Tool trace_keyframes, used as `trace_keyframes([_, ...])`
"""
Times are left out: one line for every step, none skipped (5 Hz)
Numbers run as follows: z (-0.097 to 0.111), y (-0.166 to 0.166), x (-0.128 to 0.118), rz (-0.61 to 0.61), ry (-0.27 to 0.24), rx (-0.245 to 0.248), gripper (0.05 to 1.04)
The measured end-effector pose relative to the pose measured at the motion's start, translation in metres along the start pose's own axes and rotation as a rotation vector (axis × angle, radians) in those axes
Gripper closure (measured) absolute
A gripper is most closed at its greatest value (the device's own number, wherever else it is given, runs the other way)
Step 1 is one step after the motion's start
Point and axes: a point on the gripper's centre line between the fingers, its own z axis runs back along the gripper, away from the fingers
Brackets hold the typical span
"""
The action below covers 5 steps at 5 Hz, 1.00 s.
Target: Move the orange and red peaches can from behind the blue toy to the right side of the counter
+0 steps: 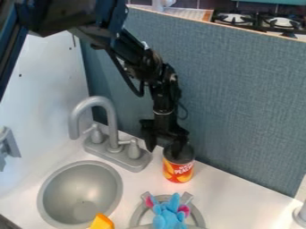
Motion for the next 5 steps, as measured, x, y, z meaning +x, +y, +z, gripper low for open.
trace_keyframes([-0.005,-0.004,-0.001,0.001,-0.017,-0.027,0.083])
trace_keyframes([-0.008,-0.006,-0.006,0.013,-0.026,-0.089,0.083])
trace_keyframes([-0.009,-0.02,-0.026,-0.031,-0.011,-0.173,0.083])
trace_keyframes([-0.009,-0.033,-0.024,-0.073,-0.006,-0.214,0.083])
trace_keyframes([-0.011,-0.062,-0.027,-0.12,-0.002,-0.276,0.083])
